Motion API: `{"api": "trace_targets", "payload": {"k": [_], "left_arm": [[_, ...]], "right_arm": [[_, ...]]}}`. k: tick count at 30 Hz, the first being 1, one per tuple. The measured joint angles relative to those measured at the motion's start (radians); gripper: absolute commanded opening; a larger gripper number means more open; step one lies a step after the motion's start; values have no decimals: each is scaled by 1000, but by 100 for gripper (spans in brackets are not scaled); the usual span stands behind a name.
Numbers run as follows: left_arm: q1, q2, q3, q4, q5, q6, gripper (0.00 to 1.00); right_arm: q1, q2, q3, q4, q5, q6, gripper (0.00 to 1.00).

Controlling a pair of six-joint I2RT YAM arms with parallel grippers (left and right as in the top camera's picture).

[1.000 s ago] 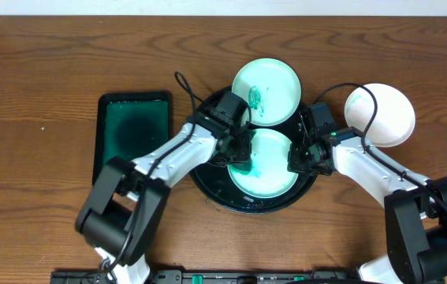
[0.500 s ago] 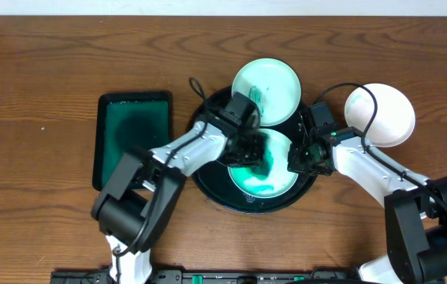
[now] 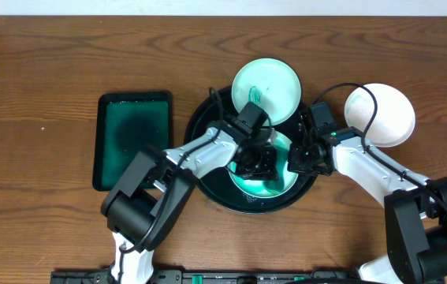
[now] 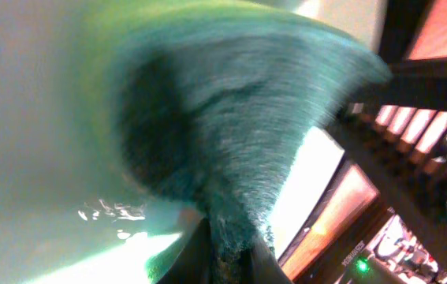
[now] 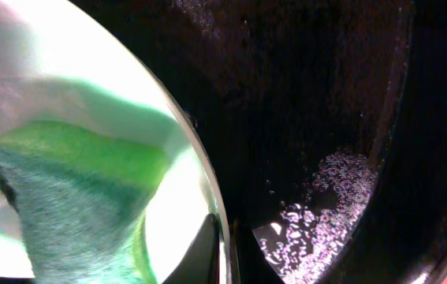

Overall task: Clean dirty plates on tray and stack at the side
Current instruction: 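Scrub the lower plate with the sponge while right gripper holds rim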

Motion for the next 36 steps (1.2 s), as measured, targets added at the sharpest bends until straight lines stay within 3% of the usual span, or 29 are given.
{"api": "trace_targets", "payload": {"k": [7,13,26,36], "left_arm": [[116,-9,4,-154,-35,49,7],[216,-35,11,-235,-160,80,7],[193,-48,101,-283,-453,86,7],[98,-57,167,-258,-692,134,7]], "right_arm": [[1,10,1,7,-53,3,1],[1,13,1,8,-79,5,1],[3,26,1,15,-141,12,1],[3,26,1,15,-145,12,1]]}}
